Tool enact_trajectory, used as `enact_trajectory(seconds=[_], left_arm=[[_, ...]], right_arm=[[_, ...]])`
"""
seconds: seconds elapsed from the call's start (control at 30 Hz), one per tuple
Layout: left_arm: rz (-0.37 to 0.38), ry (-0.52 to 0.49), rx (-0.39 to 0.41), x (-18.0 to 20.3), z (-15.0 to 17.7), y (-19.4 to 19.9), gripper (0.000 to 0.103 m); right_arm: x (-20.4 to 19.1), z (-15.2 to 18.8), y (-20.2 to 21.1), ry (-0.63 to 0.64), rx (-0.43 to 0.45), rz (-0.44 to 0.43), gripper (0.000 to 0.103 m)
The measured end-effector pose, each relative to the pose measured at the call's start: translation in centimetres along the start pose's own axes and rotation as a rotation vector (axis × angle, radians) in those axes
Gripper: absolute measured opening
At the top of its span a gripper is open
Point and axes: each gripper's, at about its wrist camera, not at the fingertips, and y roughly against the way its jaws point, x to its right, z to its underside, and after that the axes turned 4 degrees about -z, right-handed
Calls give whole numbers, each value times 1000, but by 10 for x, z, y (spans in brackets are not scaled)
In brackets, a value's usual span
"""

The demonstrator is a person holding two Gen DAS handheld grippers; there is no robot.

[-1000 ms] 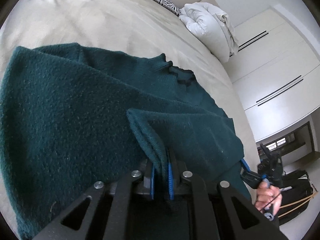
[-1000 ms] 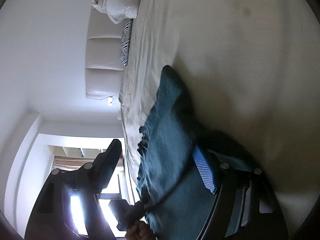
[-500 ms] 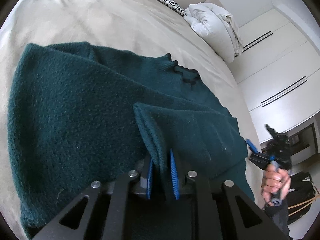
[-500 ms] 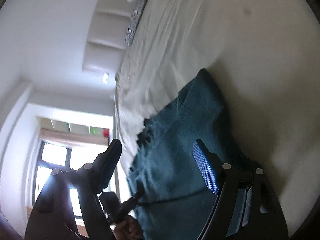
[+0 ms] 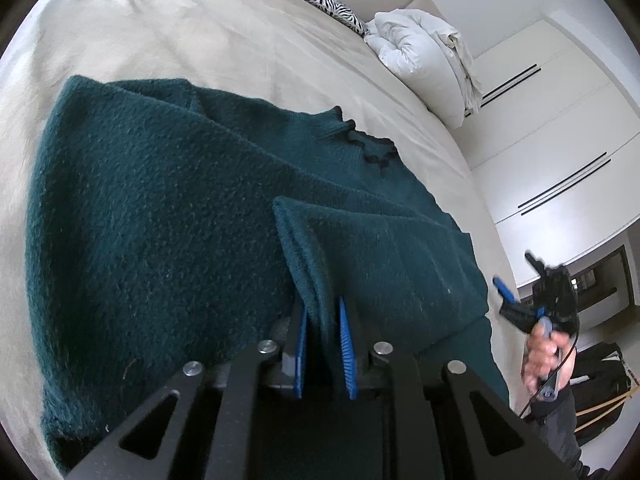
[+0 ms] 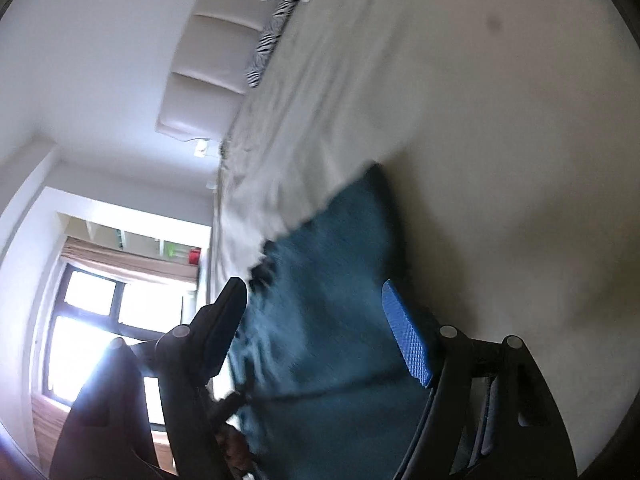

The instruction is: Fold small clothes

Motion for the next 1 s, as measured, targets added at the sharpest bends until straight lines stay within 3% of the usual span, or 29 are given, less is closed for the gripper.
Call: enact_trajectory(seconds=[0.1, 0.23, 0.37, 0.47, 0.5, 0.57, 0.73, 1.0], left_arm=[[15, 9, 0, -4, 0, 0, 18], [42, 29, -8, -11, 1, 2, 16], [20, 45, 15, -14, 12, 23, 19], [3, 84, 65, -25, 36, 58, 28], [-23, 94, 86, -28, 47, 72, 38], [-55, 121, 141, -36, 69, 101, 49], [-76, 184, 148, -48, 125, 142, 49], [-74, 215, 91, -43, 179, 152, 51]], right_arm=[[-6, -18, -34, 7, -62, -34, 70], [20, -32, -68, -71, -100, 28, 66], [31, -30, -54, -93, -51, -28, 64], [23, -18, -27, -26, -44, 76, 66], [20, -14, -21, -6, -35, 96, 67], [9, 0, 10, 53, 5, 116, 68], [-8, 50, 65, 141, 25, 127, 68], [-29, 138, 109, 299, -17, 217, 68]])
